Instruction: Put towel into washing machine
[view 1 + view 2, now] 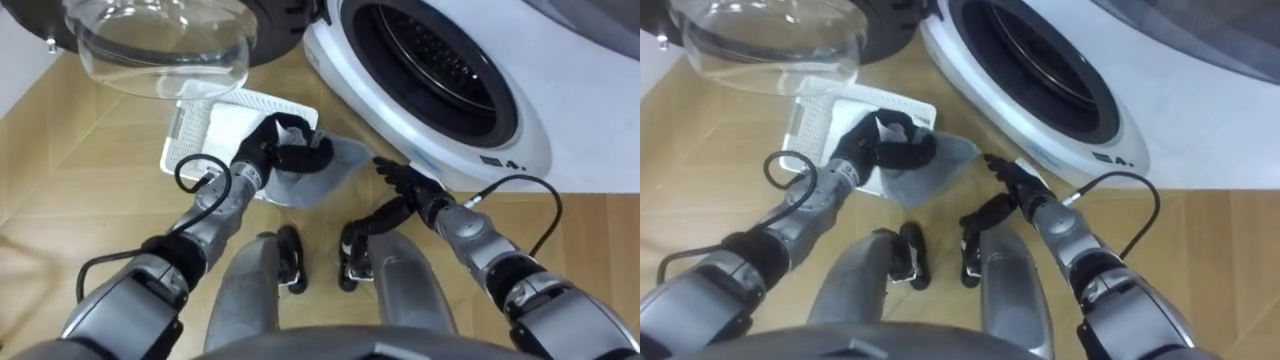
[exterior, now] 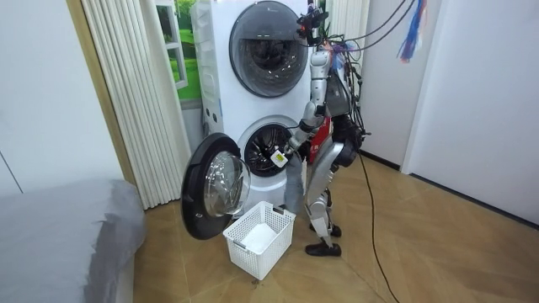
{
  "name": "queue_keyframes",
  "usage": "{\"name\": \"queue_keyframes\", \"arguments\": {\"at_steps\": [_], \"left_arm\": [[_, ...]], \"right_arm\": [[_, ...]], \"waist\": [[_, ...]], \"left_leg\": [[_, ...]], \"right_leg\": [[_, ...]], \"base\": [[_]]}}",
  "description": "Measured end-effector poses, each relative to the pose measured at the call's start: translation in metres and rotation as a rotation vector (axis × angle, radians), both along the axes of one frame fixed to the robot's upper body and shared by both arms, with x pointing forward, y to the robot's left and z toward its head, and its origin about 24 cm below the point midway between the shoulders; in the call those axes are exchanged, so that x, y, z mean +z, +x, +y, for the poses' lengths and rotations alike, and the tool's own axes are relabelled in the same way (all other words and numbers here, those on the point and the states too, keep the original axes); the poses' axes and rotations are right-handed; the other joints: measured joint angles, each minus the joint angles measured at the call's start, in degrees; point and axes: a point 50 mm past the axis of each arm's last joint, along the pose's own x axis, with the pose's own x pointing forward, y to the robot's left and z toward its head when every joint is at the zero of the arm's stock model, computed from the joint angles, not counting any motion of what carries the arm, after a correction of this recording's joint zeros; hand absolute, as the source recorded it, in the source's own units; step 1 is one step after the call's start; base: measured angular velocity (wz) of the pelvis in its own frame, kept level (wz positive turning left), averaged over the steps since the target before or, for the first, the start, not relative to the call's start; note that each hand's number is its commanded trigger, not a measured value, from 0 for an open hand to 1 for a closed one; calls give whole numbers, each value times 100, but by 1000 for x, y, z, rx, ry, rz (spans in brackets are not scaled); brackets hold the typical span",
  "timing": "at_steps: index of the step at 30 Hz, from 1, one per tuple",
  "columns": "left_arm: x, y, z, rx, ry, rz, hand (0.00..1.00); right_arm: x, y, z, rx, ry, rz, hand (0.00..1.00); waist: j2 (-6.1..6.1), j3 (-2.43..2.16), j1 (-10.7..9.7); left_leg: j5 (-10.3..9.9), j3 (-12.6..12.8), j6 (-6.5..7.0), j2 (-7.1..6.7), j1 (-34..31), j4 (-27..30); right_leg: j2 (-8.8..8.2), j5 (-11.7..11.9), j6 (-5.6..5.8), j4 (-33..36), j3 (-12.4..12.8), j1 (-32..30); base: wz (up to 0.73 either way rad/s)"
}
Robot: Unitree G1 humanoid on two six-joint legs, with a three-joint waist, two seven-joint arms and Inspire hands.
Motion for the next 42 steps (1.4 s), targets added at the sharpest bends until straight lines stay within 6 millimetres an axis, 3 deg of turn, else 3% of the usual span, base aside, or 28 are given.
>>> {"name": "queue_keyframes", "arguments": {"at_steps": [3, 10, 17, 18, 19, 24, 40, 41, 42], "left_arm": [[-1, -8, -9, -45, -149, 53, 100], [-1, -12, -11, -80, -289, 102, 100], [3, -8, -9, -27, -428, 118, 100], [5, -7, -10, -20, -448, 114, 100], [6, -7, -11, -19, -458, 111, 100], [18, -1, -22, -13, -560, 87, 100], [34, 9, -31, 54, -715, 41, 100], [34, 9, -31, 54, -714, 42, 91], [34, 9, -31, 53, -714, 44, 60]], "right_arm": [[1, 1, 4, 3, 13, -3, 0], [-1, 0, 2, 5, 12, 21, 0], [0, 0, 4, 14, 28, 27, 0], [0, 0, 4, 13, 27, 26, 60], [0, 0, 4, 12, 26, 25, 100], [3, 4, 4, 8, 23, 5, 100], [8, 9, 14, -22, 95, -19, 100], [7, 8, 14, -21, 96, -14, 100], [7, 8, 14, -20, 97, -11, 100]], "waist": [[-29, -13, 15], [-26, -17, 35], [-4, -16, 243], [7, -18, 271], [12, -18, 288], [78, -16, 336], [74, -19, 253], [74, -19, 237], [73, -19, 230]], "left_leg": [[76, -6, 35, -17, 9, -121], [116, -10, 83, 8, 24, -169], [115, -15, 84, 38, 23, -152], [115, -15, 84, 43, 22, -151], [115, -15, 83, 45, 22, -151], [114, -15, 83, 48, 24, -155], [118, -14, 74, 49, 26, -179], [119, -13, 75, 48, 30, -179], [119, -13, 74, 48, 33, -179]], "right_leg": [[4, 103, 19, -122, 1, -3], [36, 251, 58, -301, -40, 70], [62, 273, 49, -321, -50, 84], [66, 275, 47, -321, -51, 84], [69, 275, 46, -322, -50, 84], [70, 276, 44, -308, -46, 82], [72, 282, 32, -302, -40, 79], [72, 282, 33, -302, -38, 83], [72, 283, 33, -302, -38, 85]], "base": [[0], [-2], [0], [0], [0], [0], [0], [0], [0]]}}
